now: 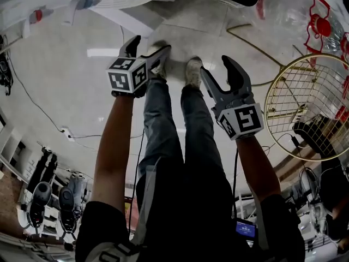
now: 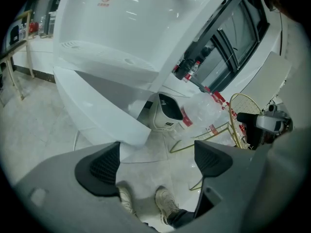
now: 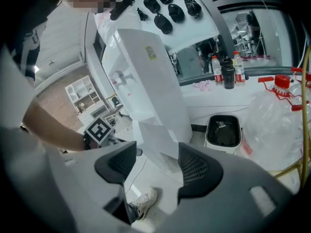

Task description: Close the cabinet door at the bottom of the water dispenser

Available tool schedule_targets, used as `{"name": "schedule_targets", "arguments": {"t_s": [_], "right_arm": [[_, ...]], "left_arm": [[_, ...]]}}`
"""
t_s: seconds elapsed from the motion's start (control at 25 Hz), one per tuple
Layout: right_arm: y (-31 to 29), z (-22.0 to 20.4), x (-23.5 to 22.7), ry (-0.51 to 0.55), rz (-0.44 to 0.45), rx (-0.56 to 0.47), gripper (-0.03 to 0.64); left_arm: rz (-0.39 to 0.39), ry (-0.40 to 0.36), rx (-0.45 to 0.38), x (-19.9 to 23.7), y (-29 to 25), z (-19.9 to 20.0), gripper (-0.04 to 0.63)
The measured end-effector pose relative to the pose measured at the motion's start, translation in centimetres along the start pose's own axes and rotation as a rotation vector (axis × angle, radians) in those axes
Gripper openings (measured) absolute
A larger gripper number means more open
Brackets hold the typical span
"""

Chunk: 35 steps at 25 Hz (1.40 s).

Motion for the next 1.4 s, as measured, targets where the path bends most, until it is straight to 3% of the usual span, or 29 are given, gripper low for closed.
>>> {"name": "schedule_targets", "arguments": {"t_s": [1.4], "right_arm": [[1.0, -0.6, -4.4, -0.109, -0.147, -0.010, 0.261]], "left_arm": [[-0.064, -0.101, 0.038, -2.5, -5.7, 6.2, 0.486]]}}
Point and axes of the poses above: the fingertips, and each gripper's own axes: y backward along the fingers, x to its left, z out of its top, the point moved 5 cm from there along y, backward along the fingers, and after that the axes turned 10 degrees about y, right-handed, at the moved point
